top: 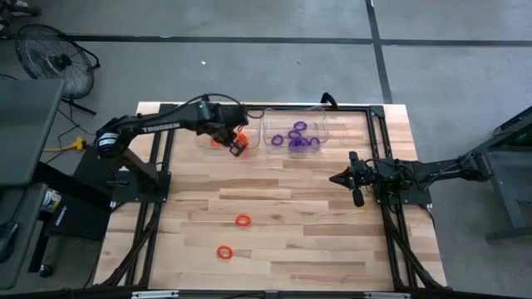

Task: Sort spring keychains
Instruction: Put the top orange spring keychain into the left bin

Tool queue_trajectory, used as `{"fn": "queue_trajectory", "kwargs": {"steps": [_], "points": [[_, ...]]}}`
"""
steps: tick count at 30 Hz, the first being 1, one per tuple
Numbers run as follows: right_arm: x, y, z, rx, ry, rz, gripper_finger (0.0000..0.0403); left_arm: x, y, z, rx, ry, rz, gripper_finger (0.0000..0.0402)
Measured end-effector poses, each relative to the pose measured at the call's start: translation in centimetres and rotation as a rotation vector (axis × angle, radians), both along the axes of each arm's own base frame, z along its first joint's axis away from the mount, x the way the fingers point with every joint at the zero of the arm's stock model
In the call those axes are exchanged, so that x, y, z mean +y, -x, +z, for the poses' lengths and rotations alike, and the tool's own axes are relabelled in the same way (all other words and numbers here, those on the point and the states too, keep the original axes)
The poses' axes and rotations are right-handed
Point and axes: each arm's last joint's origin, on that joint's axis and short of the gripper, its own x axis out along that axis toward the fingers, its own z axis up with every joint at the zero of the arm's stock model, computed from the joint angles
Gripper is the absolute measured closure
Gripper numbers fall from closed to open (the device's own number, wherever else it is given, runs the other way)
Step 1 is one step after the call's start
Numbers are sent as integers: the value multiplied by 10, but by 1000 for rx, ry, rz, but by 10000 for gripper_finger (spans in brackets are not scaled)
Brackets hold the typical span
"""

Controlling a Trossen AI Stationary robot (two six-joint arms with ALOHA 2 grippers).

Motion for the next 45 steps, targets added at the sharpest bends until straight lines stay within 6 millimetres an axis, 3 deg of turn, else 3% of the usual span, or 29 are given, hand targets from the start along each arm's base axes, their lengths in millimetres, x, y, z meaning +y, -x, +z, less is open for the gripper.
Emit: {"fn": "queue_trajectory", "kwargs": {"steps": [9, 18, 26, 37, 45], "points": [[0, 0, 0, 0, 0, 1, 402, 39, -4, -22, 29, 18, 127, 398], [0, 0, 0, 0, 0, 1, 402, 54, -7, -36, 35, 54, 207, 383], [0, 0, 0, 0, 0, 0, 402, 55, -6, -36, 31, 79, 203, 368], [0, 0, 0, 0, 0, 1, 402, 53, -2, -37, 78, 71, 216, 238], [0, 0, 0, 0, 0, 1, 402, 41, -8, -37, 100, 73, 138, 249]]}}
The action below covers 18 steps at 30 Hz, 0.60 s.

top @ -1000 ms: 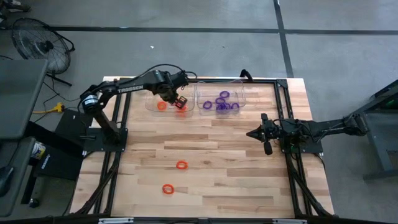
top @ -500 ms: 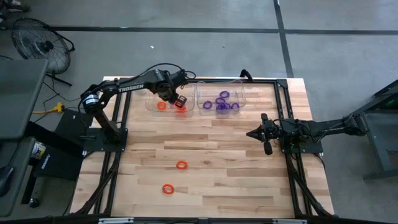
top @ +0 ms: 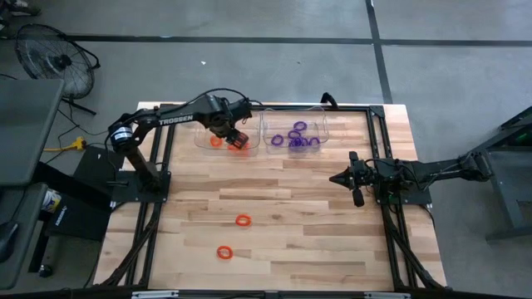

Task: Sort spring keychains
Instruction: Put the top orange spring keychain into the left bin

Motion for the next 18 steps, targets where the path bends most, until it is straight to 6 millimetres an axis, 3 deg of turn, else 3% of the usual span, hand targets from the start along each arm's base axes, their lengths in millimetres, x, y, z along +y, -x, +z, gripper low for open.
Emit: {"fn": "queue_trajectory", "kwargs": {"steps": [7, 13, 18], "points": [[0, 0, 0, 0, 0, -1, 402, -29, 1, 16, -4, -23, -124, 316], [0, 0, 0, 0, 0, 0, 402, -65, 6, 27, 31, -10, -255, 389], [0, 0, 0, 0, 0, 0, 402, -103, -4, 26, 20, 17, -458, 395]]}}
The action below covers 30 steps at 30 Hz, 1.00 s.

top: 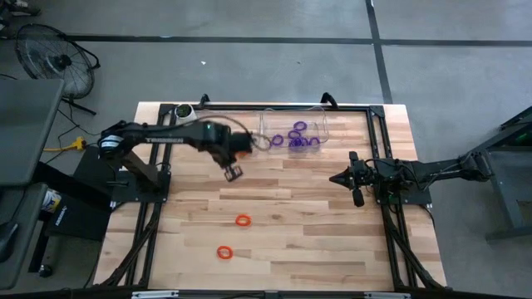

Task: Sort spring keychains
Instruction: Put the top orange spring keychain into the left bin

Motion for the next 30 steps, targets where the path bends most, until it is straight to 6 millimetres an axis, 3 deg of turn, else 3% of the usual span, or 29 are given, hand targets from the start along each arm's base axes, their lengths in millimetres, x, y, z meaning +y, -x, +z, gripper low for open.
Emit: {"fn": "queue_trajectory", "kwargs": {"steps": [7, 13, 24, 30], "points": [[0, 0, 0, 0, 0, 0, 402, -51, -11, -14, -89, 63, -212, 400], [0, 0, 0, 0, 0, 0, 402, -80, -10, -34, -116, 124, -296, 401], [0, 0, 0, 0, 0, 0, 402, -104, -20, -73, -113, 254, -299, 398], [0, 0, 0, 0, 0, 0, 402, -109, -29, -94, -73, 273, -295, 360]]}}
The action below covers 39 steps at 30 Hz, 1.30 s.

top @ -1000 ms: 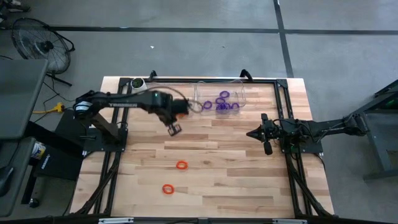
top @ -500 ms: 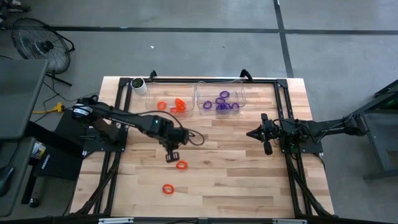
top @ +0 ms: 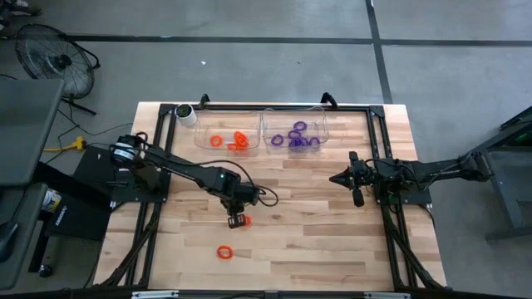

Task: Sort spring keychains
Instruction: Put the top orange spring keychain into the left bin

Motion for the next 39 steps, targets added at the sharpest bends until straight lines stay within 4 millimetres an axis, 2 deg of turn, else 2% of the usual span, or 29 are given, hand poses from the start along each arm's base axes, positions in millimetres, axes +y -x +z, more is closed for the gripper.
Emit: {"fn": "queue_trajectory", "kwargs": {"steps": [7, 12, 18, 22, 29, 39], "points": [[0, 0, 0, 0, 0, -1, 402, -8, -2, -9, 26, 1, -4, 275], [0, 0, 0, 0, 0, 0, 402, -9, -6, -8, -15, 3, 1, 244], [0, 0, 0, 0, 0, 0, 402, -8, -5, -9, -14, -19, 15, 241], [0, 0, 0, 0, 0, 0, 402, -9, -10, -30, 43, -36, 18, 241], [0, 0, 0, 1, 0, 0, 402, -13, -14, -43, 67, -32, 32, 240], [0, 0, 0, 0, 0, 0, 402, -12, -14, -44, 70, -52, 30, 246]]}}
